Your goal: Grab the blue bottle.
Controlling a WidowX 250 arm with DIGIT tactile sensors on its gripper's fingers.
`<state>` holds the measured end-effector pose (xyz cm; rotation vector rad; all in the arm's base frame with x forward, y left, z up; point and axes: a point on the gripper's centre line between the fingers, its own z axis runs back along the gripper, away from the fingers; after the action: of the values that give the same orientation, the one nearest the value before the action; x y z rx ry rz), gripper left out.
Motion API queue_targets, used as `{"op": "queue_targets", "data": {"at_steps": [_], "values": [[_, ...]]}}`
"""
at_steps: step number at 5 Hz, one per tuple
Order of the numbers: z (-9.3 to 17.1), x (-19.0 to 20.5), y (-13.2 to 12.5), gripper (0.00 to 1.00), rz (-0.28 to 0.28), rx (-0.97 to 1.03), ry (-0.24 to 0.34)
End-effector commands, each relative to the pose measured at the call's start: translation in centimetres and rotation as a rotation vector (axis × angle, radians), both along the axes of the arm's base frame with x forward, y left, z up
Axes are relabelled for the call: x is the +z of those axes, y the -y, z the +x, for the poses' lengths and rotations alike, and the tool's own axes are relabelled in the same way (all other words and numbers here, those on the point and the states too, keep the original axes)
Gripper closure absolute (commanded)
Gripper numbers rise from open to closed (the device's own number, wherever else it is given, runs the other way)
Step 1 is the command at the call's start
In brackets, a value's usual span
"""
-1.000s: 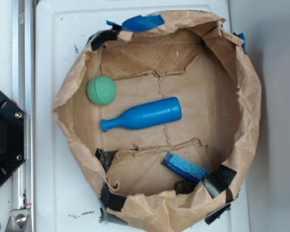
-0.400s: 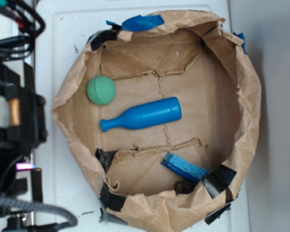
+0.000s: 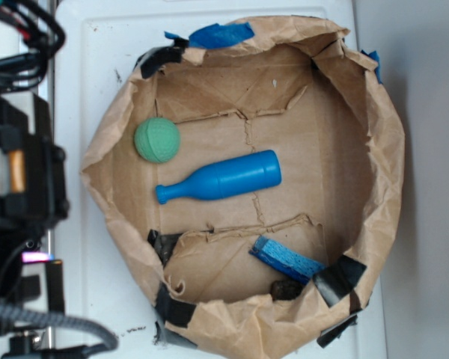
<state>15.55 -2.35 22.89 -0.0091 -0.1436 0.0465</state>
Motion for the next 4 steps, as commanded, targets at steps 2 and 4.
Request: {"op": "queue_targets", "data": {"at_steps": [2,4], "values": [[8.3,-6.5,-0.5,0.00,0.040,-0.048,0.054],[9.9,-11.5,-1.9,0.00,0.011,-0.126,0.047]]}}
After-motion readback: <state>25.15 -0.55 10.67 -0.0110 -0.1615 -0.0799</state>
